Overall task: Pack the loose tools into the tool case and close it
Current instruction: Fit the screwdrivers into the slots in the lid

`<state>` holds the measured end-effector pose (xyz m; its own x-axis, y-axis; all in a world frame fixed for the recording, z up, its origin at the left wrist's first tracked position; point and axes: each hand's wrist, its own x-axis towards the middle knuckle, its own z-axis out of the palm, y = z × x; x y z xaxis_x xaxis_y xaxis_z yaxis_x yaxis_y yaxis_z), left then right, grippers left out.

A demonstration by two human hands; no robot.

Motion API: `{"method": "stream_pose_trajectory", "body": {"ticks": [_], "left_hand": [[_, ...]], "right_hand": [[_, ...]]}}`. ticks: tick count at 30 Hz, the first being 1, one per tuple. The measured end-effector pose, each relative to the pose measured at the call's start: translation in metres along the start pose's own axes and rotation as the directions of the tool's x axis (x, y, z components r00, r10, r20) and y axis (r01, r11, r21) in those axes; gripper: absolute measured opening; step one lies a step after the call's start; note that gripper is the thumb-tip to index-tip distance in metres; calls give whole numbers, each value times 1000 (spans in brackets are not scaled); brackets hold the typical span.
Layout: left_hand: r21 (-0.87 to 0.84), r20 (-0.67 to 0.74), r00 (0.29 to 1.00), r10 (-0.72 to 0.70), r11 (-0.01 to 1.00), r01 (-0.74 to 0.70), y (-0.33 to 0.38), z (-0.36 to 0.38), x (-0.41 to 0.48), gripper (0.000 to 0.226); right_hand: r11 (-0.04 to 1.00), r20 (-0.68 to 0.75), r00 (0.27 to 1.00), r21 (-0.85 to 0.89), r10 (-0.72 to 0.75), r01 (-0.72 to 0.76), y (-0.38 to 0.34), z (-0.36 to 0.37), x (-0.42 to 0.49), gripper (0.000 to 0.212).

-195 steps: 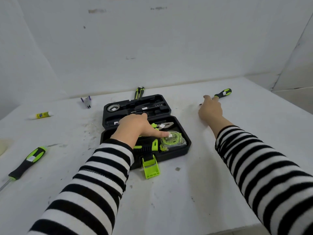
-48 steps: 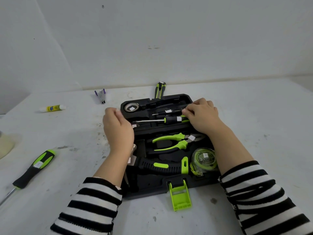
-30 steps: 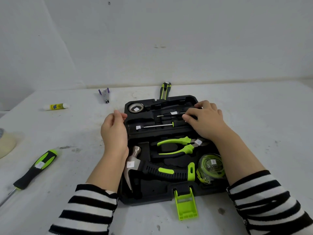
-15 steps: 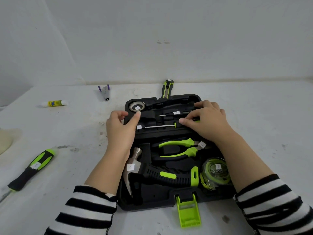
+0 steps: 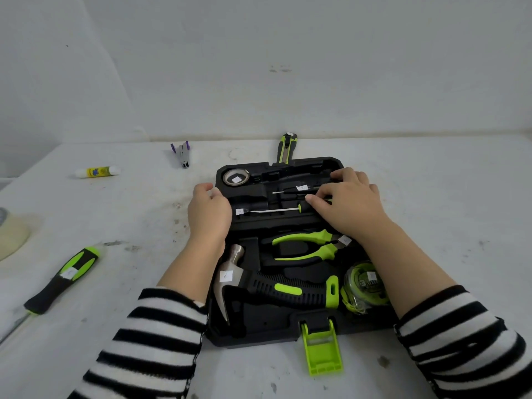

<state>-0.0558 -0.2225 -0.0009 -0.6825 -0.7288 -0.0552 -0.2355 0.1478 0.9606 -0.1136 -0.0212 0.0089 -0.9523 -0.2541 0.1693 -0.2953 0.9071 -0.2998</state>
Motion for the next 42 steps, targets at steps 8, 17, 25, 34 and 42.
{"method": "stream_pose_trajectory", "body": {"ticks": [8,17,25,34,42], "left_hand": [[58,-62,993,101,994,-98,-2,4,14,40],[-147,-142,975,172,970,-192,10,-1,3,35],[-351,-48,995,86,931,-98,11,1,4,31],[-412,67,997,41,911,-10,5,-3,14,35],[-429,115,992,46,903,8,6,-5,12,65]], "right_hand": [[991,-162,981,-91,-109,95,-1,5,-2,39],[991,-417,900,2,-123,136,-1,-1,-5,48],[907,-245,963,422,116,-2,6,-8,-10,117],[771,-161,982,636,94,30,19,-2,-6,128],[797,-212,973,602,90,57,18,0,-6,115]]}}
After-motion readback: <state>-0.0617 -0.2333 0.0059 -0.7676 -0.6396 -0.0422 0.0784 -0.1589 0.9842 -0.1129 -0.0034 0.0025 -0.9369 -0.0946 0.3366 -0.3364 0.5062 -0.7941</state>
